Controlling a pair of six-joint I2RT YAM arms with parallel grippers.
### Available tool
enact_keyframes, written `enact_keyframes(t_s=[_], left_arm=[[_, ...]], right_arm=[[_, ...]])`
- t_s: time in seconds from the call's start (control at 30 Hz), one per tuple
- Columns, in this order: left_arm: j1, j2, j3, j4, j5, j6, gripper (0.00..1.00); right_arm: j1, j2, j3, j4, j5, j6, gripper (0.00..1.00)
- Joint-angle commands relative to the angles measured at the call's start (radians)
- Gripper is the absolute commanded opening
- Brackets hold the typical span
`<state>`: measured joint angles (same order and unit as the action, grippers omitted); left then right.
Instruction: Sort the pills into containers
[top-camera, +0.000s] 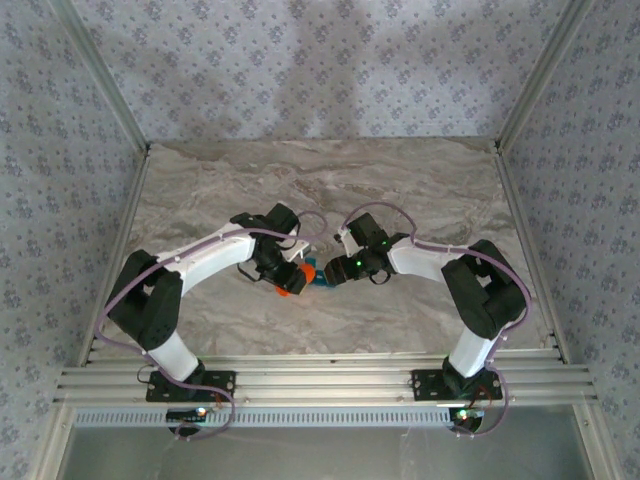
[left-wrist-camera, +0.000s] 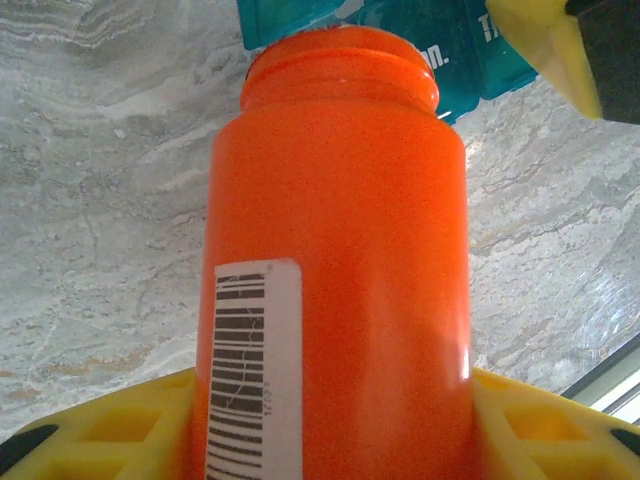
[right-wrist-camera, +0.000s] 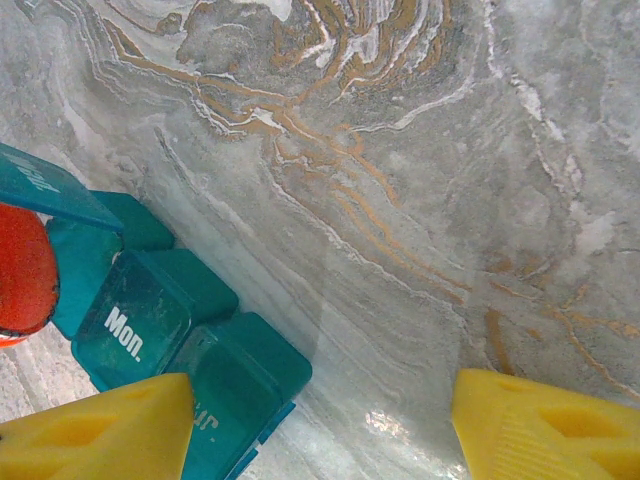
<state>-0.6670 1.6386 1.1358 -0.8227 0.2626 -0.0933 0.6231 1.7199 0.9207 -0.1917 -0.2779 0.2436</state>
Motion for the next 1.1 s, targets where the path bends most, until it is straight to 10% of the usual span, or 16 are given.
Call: enact_keyframes(t_s=[0.0,1.07], left_arm=[[0.01,0.009,0.042,-0.055,0.012,0.026,0.0],[0.015,0.086,0.118,-0.125,0.023,0.059,0.0]], right_arm=[[-0.004,0.058,-0.02,-0.006,0.022,0.01,0.71],[-0.004,0.062,-0.022,-0.003,0.017,0.013,0.71]])
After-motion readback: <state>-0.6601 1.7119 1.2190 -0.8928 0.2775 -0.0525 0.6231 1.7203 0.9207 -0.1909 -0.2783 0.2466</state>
